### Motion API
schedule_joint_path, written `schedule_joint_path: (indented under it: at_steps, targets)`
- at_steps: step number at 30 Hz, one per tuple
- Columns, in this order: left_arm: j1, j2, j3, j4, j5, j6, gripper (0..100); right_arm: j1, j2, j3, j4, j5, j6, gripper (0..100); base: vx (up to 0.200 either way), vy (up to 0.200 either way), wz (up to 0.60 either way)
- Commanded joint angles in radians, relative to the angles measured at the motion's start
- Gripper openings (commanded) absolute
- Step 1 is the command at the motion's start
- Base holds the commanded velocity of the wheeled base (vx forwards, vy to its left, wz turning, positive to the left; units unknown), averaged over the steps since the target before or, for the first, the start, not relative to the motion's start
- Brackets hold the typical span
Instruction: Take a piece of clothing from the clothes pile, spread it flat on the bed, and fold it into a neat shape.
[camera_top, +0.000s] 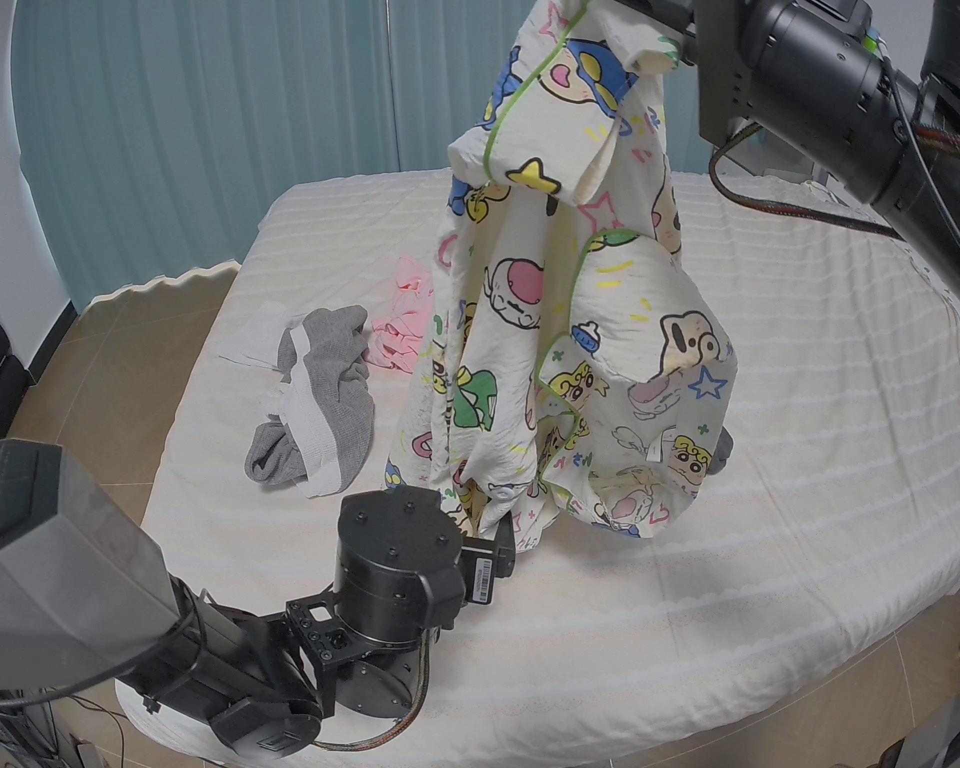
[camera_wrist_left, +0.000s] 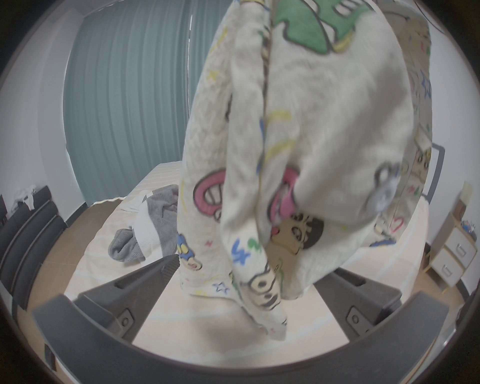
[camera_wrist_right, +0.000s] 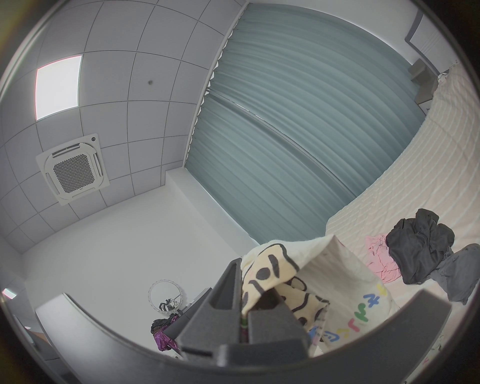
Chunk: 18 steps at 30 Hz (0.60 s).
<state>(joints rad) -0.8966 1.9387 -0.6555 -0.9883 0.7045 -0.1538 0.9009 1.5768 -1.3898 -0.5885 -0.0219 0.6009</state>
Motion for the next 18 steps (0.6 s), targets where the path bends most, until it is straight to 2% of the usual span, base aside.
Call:
schedule_joint_path:
  at_steps: [1,7,18]
  targets:
    - [0.019,0.016,0.04,0.003,0.004,0.023,100,-0.005,-0.006,0.003,-0.001,0.0,0.0,0,0.0,0.0,0.0]
    - [0.018,-0.015,0.136,0.003,-0.007,0.057,100,-0.046,-0.006,0.0,-0.001,0.002,0.002,0,0.0,0.0,0.0]
    - [0.025,0.006,0.14,0.0,-0.01,0.05,100,-0.059,-0.011,0.0,-0.001,0.0,0.004,0,0.0,0.0,0.0]
